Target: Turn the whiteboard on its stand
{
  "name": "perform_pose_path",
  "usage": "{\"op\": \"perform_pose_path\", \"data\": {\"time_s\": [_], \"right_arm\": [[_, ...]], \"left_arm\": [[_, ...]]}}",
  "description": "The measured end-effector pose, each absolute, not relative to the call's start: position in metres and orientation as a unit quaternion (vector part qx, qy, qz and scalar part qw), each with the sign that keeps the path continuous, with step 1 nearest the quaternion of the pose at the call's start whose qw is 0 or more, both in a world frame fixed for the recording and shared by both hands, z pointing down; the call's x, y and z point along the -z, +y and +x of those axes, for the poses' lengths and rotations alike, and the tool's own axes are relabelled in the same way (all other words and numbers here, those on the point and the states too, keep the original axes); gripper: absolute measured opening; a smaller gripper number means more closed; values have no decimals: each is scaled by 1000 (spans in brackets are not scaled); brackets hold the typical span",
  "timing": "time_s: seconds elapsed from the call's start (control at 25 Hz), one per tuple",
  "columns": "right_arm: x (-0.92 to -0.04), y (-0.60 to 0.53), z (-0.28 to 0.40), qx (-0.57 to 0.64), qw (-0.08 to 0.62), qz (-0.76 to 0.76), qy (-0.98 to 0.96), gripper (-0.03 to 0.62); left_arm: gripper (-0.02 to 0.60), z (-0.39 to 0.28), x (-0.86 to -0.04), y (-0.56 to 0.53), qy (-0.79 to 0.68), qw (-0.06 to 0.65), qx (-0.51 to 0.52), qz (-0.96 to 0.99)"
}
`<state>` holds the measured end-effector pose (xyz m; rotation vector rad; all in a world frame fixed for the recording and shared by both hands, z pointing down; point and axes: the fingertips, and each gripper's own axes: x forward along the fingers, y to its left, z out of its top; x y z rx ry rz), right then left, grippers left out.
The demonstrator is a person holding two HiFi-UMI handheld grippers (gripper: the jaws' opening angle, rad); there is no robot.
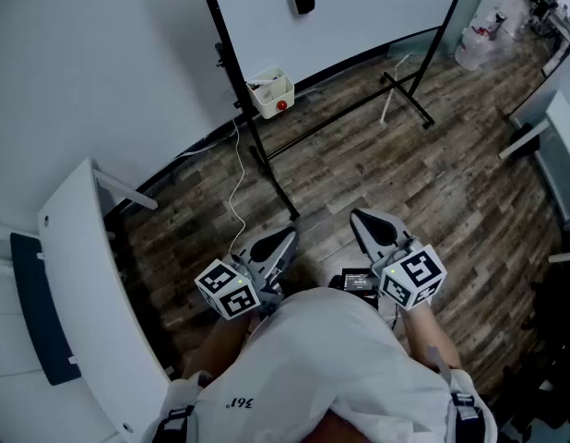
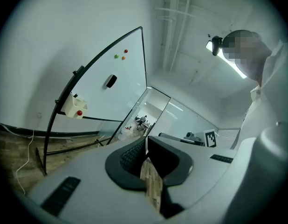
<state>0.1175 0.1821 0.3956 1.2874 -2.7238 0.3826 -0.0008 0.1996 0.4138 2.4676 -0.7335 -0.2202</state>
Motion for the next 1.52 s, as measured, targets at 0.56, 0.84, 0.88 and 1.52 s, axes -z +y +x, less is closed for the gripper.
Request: {"op": "perform_pose_path", "data": {"time_s": [0.56,0.84,0.88,1.52], "right_arm": [[-404,184,140,-131,61,421,-895,25],[-413,181,156,-158,54,408,-898,25],[-413,181,157,-162,51,406,-898,26],[-423,181,193,-98,93,414,-900,28]], "left_arm": [[20,20,-418,198,-281,284,79,913],[20,35,-424,201,-295,294,78,906],[20,36,-425,202,-296,295,77,905],[20,72,-429,197,-313,294,73,900]]}}
